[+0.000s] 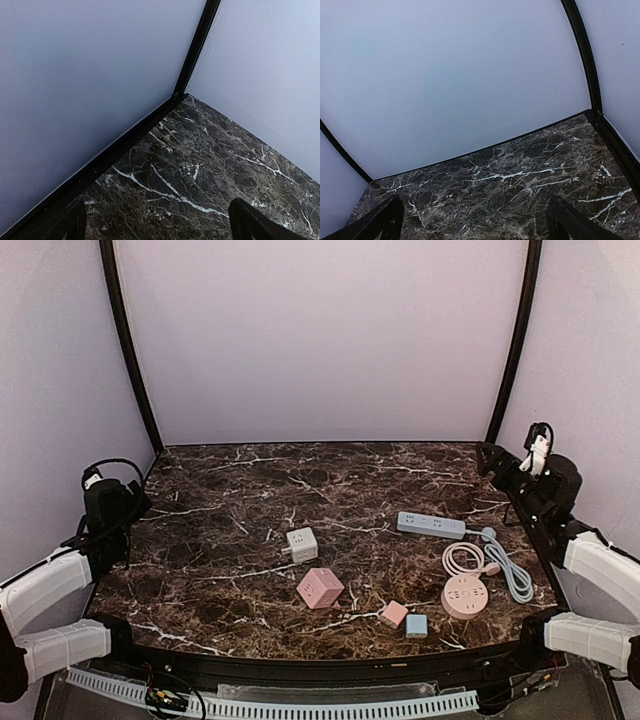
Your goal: Insert the plug
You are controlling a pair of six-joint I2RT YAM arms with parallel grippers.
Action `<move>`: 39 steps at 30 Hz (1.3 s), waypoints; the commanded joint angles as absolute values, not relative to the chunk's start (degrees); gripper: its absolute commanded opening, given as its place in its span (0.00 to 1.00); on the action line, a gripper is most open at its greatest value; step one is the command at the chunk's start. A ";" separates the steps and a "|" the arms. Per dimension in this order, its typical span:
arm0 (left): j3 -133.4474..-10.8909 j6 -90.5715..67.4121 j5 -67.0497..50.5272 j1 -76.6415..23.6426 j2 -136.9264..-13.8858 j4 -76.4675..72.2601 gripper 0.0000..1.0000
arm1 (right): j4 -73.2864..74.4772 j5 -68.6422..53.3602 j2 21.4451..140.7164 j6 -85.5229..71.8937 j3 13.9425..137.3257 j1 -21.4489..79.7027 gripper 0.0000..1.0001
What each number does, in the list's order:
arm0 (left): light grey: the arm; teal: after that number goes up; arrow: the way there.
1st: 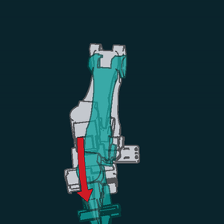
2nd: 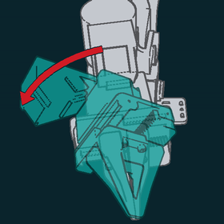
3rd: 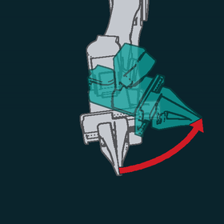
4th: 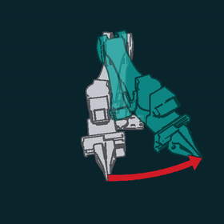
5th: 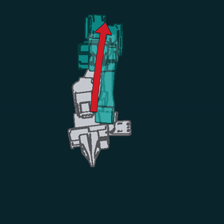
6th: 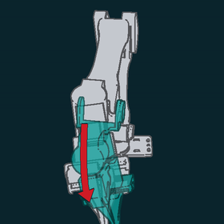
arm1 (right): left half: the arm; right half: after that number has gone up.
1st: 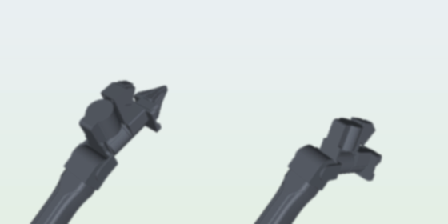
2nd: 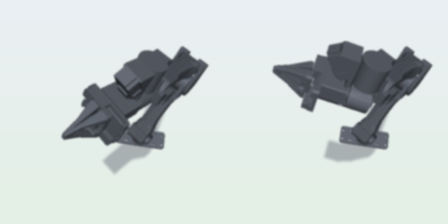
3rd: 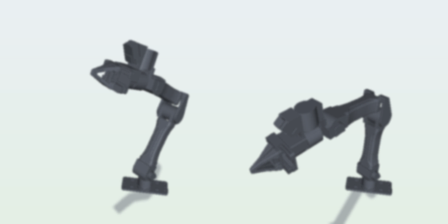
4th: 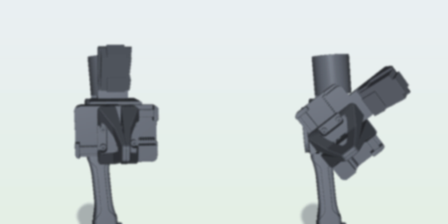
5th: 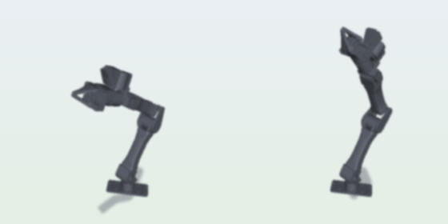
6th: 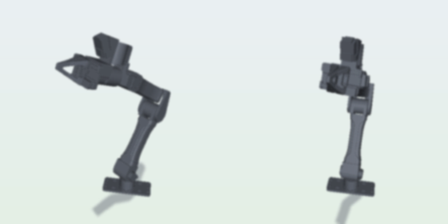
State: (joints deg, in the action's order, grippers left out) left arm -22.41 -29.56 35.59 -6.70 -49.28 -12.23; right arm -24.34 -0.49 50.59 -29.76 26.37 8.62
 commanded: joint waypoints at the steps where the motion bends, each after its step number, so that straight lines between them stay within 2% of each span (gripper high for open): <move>1: -25.08 -30.34 26.68 -6.48 -48.83 -8.14 1.00 | -19.73 -0.38 50.22 -30.69 29.52 8.44 0.99; 5: -25.59 -27.06 15.92 -7.00 -48.32 -10.70 1.00 | -16.85 -1.98 49.00 -29.62 29.92 8.44 0.99; 10: -29.71 -23.16 11.19 -11.38 -50.40 -7.26 1.00 | -11.57 -8.59 48.60 -27.38 32.18 8.99 0.99; 20: -34.44 -20.67 -6.57 -17.70 -58.34 -5.81 1.00 | -7.61 -23.04 48.59 -24.39 35.02 12.05 0.98; 32: -40.34 -12.70 -11.56 -31.59 -70.71 -3.80 1.00 | -3.19 -23.65 58.32 -22.99 37.65 17.58 0.99; 39: -46.76 -6.20 -7.15 -40.47 -81.18 1.65 1.00 | -2.04 -19.34 61.15 -20.78 39.03 21.48 0.99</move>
State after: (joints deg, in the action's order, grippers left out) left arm -43.42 -11.35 -9.10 -36.99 -77.54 -3.14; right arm -2.48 -22.28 60.62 -22.85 36.88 19.42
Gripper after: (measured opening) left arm 0.996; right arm 0.986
